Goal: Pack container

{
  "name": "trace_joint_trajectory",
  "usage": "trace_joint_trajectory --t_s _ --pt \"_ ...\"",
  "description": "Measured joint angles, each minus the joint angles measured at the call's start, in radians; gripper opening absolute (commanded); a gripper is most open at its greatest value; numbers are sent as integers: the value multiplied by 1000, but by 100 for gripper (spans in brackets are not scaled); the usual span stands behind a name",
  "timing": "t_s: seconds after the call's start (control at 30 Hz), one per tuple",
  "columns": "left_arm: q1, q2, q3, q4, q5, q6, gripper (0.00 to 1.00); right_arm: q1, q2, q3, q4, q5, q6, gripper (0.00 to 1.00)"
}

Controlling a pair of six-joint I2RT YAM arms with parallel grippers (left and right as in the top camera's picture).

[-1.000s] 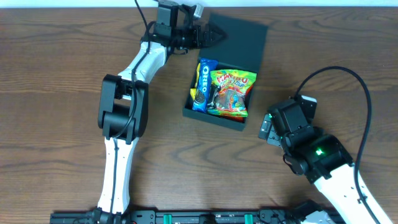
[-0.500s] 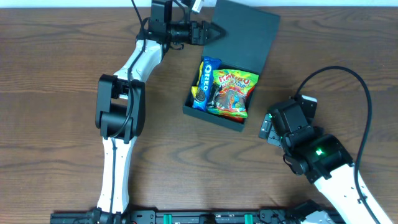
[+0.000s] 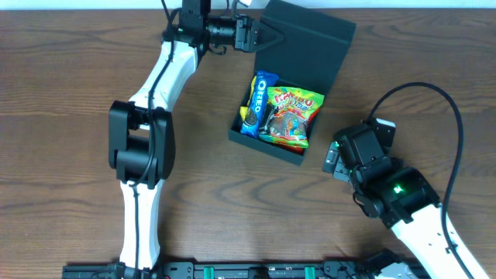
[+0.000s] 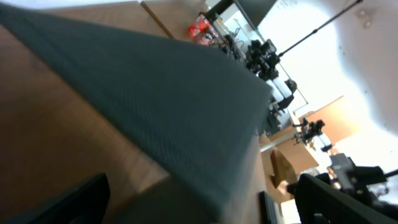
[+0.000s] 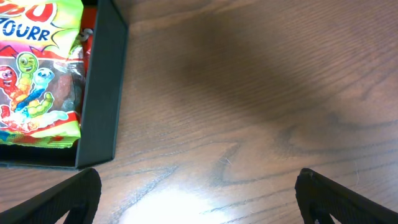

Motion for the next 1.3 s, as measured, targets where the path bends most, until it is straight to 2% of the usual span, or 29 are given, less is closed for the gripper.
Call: trace_joint_trajectory --t_s 0.13,0.27,0.37,0.43,0.7,0.9,1.03,1.17,1.3 --pt "-5 -34 8 -281 -56 180 96 0 0 -1 0 2 0 99" --pt "-13 -85 8 -497 -164 356 96 0 0 -2 11 3 0 99" --pt "-35 -138 8 -631 -241 471 96 0 0 -2 19 3 0 99" --pt "-51 -170 9 -690 -274 507 96 0 0 -2 21 3 0 99" --pt "-64 -265 8 -898 -420 567 96 0 0 -2 20 4 0 99" --pt "-63 -334 8 -961 -488 578 96 0 0 -2 38 3 0 99" --pt "-63 -411 8 -1008 -601 563 96 0 0 -2 46 3 0 99" --pt "-63 -505 8 -1100 -744 524 96 0 0 -2 127 -32 -18 99" --pt "-63 -574 9 -1207 -828 516 96 0 18 -2 229 -115 -59 99"
